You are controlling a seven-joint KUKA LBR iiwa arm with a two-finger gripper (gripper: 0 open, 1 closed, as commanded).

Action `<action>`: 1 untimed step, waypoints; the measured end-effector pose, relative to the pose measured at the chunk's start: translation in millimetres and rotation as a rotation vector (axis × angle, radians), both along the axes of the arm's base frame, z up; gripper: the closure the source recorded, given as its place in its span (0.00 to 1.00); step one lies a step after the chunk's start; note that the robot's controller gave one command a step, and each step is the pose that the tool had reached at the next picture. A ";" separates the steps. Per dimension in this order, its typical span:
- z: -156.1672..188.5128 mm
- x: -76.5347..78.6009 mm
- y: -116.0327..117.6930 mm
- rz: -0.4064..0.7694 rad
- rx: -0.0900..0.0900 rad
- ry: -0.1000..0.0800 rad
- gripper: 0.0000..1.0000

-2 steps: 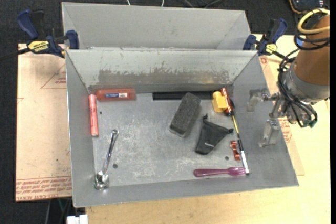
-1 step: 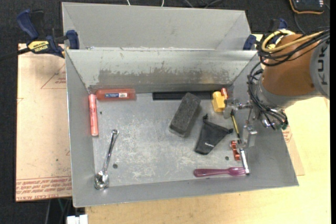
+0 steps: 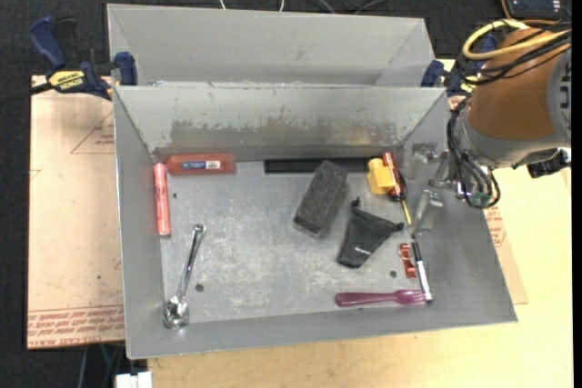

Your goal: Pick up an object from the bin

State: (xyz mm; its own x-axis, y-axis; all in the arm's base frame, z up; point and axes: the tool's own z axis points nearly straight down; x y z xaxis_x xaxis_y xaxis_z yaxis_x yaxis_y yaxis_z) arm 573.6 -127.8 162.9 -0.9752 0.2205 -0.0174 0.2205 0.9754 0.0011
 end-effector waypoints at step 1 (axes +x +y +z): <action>-63.9 11.2 48.6 0.387 0.002 0.015 0.00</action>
Offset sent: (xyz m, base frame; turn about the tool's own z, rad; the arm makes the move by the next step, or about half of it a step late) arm 0.0082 0.0265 -0.0929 -0.3692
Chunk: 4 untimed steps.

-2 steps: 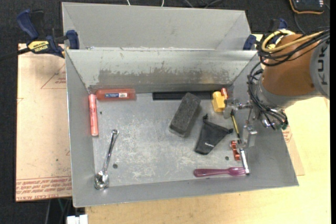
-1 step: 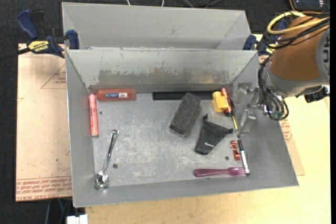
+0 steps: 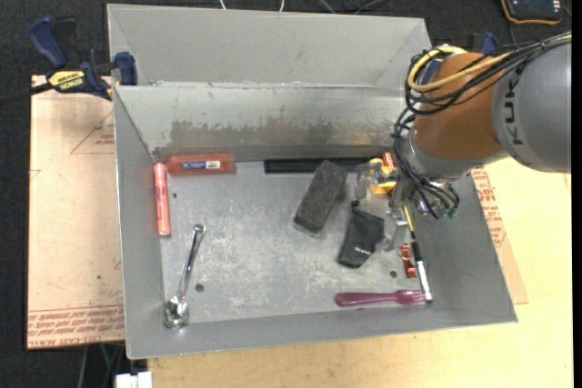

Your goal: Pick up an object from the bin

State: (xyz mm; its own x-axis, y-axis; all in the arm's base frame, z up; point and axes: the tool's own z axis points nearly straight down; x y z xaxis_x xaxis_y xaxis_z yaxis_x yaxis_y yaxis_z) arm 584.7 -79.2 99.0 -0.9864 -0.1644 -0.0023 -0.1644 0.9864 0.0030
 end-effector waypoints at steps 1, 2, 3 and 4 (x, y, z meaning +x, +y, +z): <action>-29.1 -2.3 -21.6 -0.020 -0.006 -0.015 0.00; -28.5 37.0 -56.1 0.361 -0.002 -0.015 1.00; -28.5 37.0 -56.1 0.361 -0.002 -0.015 1.00; 0.6 34.0 -54.8 0.361 0.002 -0.005 1.00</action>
Offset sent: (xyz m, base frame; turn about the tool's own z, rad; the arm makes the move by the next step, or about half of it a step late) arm 0.0358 -0.0574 -0.0290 -0.3641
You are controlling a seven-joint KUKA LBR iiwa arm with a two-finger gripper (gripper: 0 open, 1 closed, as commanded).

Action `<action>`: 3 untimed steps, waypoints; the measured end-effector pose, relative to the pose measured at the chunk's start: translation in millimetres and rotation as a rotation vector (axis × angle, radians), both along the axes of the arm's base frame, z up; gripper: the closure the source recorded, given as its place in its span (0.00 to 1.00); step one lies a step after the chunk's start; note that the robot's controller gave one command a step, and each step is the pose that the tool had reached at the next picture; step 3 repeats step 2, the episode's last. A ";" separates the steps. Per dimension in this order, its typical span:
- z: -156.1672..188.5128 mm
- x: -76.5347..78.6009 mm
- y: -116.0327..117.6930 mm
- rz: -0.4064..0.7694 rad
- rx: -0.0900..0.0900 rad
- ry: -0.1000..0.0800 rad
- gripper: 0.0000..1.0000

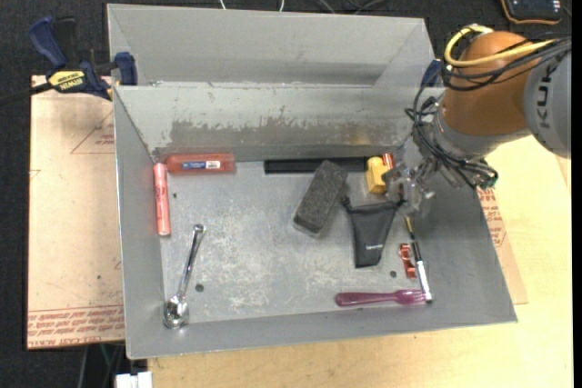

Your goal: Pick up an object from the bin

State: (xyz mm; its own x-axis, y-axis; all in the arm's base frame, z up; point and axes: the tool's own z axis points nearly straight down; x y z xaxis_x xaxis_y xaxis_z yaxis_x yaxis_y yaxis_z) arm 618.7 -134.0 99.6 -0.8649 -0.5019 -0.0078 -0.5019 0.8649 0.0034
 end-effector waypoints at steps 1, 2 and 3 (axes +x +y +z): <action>33.5 2.1 -0.1 -0.001 -0.001 -0.007 1.00; 58.1 3.3 -0.1 -0.002 -0.002 -0.012 1.00; 58.1 3.3 -0.1 -0.002 -0.002 -0.012 1.00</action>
Offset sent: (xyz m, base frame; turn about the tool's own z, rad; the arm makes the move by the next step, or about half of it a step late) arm 0.0020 -0.0003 0.0488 0.0007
